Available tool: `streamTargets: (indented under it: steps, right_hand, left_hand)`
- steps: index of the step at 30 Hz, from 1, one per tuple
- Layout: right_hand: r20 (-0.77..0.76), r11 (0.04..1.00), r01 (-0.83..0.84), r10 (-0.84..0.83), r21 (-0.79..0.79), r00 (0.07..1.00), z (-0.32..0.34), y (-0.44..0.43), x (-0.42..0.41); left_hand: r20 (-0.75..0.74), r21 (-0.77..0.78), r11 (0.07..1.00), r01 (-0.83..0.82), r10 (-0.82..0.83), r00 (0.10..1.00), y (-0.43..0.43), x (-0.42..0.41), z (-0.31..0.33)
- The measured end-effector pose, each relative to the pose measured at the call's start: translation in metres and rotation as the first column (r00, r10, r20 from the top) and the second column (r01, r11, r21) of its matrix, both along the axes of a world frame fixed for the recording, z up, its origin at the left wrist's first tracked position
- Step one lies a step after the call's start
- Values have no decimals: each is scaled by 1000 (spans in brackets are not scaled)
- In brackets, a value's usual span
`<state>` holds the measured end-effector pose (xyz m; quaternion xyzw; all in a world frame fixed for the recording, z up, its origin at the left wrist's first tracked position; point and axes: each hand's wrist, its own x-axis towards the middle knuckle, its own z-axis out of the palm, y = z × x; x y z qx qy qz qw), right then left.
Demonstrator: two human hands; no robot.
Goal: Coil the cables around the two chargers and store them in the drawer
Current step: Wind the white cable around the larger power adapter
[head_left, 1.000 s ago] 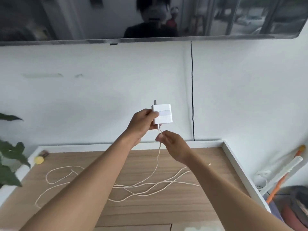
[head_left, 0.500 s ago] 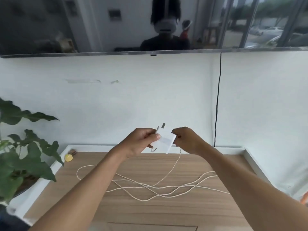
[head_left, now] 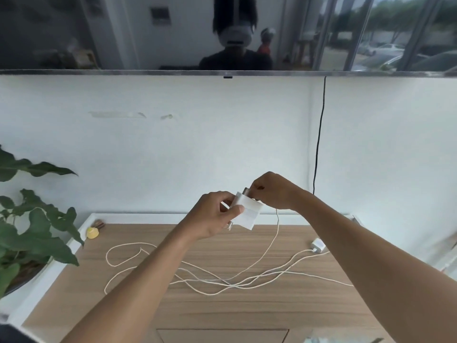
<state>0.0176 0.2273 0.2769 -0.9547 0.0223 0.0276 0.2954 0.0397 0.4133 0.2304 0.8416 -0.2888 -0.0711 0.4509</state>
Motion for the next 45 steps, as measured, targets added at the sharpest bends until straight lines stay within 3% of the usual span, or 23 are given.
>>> streamTargets:
  steps: [10,15,21,27,32,38,45]
  right_hand:
    - [142,990,47,-66,130,988,-2,30,-4]
    - [296,989,18,-62,149,953,-11,42,-11]
    - [458,975,-72,-32,209,888,-29,56,-14]
    - [588,976,-105,-28,190,808,-37,65,-14]
    - [607,981,-156,53,119,793,-40,65,-15]
    - [618,973,-135,-9,187,786,-51,65,-22]
    - [387,864,-36,-187,502,903,-60,58,-31]
  left_hand:
    - [-45,-50,993,-109,106,993,-2,12,-8]
    - [-282,-245,954,-171,99,954,7,22,-8]
    - [-521,-463,837,-291,8,854,15,24,-3]
    - [-573,-539,782,-315,-66,817,21,23,4]
    - [-564,-528,785,-325,-38,825,24,23,6]
    - [-531,-516,767,-382,64,845,23,26,10]
    - [-509,-541,779,-318,-2,861,24,23,15]
